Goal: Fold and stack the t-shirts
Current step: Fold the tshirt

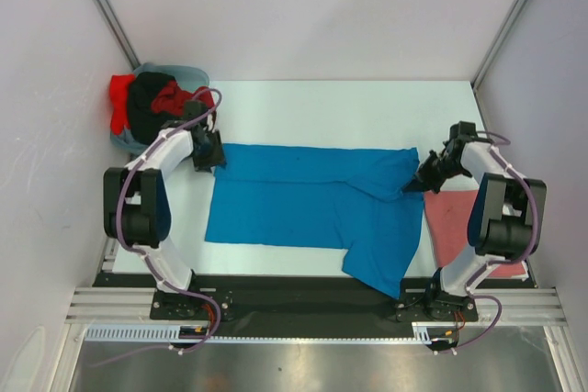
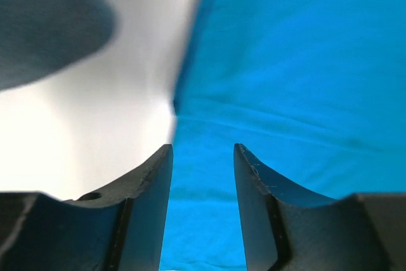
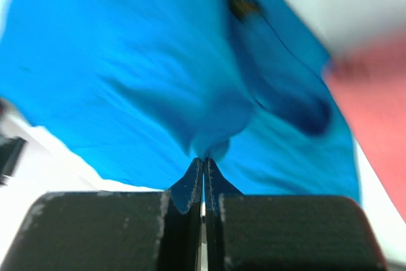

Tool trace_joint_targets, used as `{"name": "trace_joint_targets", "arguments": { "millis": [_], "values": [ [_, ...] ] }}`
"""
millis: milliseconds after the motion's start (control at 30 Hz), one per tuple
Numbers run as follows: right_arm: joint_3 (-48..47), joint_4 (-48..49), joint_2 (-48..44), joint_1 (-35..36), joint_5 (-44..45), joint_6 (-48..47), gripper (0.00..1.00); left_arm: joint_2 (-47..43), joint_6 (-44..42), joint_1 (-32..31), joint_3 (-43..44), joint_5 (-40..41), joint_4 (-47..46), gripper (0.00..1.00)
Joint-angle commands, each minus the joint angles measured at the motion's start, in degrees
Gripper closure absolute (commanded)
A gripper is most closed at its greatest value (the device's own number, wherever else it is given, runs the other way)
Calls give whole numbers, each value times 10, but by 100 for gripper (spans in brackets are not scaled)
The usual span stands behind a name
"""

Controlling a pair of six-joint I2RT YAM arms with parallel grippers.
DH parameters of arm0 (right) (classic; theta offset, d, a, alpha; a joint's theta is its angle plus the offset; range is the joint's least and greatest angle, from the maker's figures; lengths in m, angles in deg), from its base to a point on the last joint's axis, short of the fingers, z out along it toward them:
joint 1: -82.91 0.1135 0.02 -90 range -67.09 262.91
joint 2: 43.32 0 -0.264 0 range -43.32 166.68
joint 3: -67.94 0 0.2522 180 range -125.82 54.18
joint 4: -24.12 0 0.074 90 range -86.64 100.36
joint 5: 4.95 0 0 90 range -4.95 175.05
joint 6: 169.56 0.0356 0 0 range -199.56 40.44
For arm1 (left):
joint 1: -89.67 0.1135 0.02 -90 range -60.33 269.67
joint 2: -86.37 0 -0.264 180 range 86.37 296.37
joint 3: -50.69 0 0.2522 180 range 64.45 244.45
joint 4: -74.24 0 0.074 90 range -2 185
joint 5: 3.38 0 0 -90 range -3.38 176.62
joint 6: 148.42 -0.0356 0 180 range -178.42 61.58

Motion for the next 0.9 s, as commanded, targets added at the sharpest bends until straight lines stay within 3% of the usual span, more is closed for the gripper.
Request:
{"name": "trace_joint_targets", "arguments": {
  "millis": [0, 267, 533, 700, 800, 867],
  "values": [
    [-75, 38, 39, -4, -42, 27, 100, -63, -25, -46, 6, -7, -14, 51],
    [-209, 85, 181, -14, -80, 85, 100, -61, -39, -126, 21, -75, -36, 52],
    [-286, 131, 282, -21, -103, 108, 98, -66, -44, -152, 5, -156, -58, 50],
    [-356, 38, 273, -21, -48, 20, 72, -70, -44, -166, 5, -168, -52, 50],
    [-332, 10, 211, -19, -34, -21, 43, -68, -40, -167, -5, -175, -52, 50],
    [-279, 15, 164, -13, -40, -30, 39, -66, -39, -167, -6, -182, -51, 51]
  ]
}}
